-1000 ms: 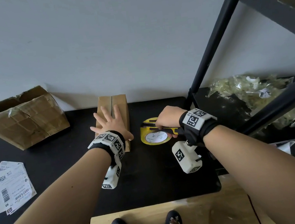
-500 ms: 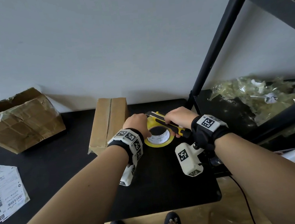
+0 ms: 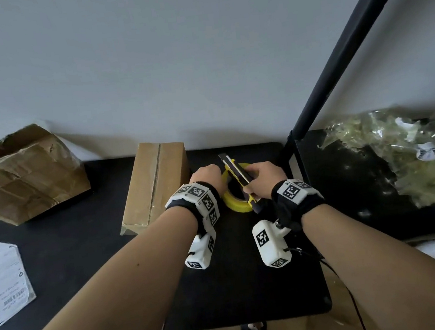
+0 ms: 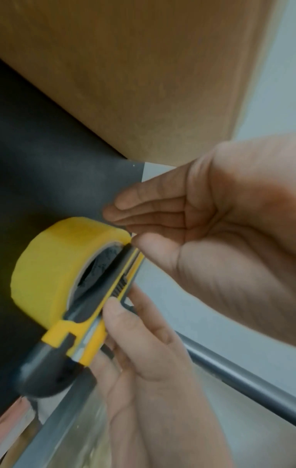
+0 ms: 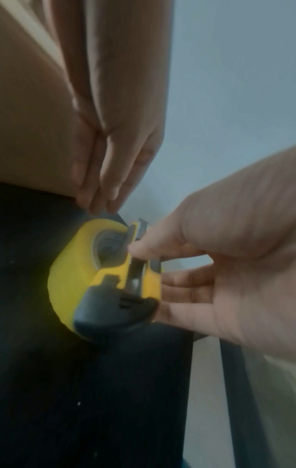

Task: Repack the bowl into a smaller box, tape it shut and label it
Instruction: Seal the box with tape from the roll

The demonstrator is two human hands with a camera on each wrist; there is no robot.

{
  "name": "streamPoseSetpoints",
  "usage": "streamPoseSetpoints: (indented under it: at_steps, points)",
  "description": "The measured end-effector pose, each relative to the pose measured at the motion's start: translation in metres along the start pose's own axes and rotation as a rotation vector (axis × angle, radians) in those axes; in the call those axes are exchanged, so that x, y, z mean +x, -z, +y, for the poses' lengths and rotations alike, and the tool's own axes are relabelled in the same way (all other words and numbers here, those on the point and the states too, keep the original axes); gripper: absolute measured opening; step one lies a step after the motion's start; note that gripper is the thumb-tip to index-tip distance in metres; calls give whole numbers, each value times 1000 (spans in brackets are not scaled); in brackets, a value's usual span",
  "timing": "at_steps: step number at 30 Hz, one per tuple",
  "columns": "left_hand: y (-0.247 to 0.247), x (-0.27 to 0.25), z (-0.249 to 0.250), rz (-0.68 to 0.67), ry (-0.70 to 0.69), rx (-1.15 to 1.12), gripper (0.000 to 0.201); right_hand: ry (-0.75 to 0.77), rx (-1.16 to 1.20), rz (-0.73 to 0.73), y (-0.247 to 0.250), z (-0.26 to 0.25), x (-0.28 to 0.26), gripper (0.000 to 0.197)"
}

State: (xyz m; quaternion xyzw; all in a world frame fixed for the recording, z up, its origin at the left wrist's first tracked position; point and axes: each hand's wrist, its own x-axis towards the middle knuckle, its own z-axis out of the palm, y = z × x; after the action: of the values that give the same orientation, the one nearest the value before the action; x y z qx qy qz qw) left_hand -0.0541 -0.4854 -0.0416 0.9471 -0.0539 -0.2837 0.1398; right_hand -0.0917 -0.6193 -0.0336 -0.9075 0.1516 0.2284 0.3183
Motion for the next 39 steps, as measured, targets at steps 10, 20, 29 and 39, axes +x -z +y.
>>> streamPoseSetpoints:
  at_steps: [10, 20, 29, 39]
  points:
    - [51, -19, -41, 218, -141, -154, 25, 101, -319, 53, 5, -39, -5, 25]
    - [78, -60, -133, 282, -57, -43, 48, 283, -319, -83, -46, -117, -42, 59]
    - [69, -74, -173, 12, -159, -40, 84, 308, -405, -114, -72, -133, -59, 82]
    - [74, -81, -162, -26, -189, 94, 103, 282, -556, -102, -75, -140, -66, 86]
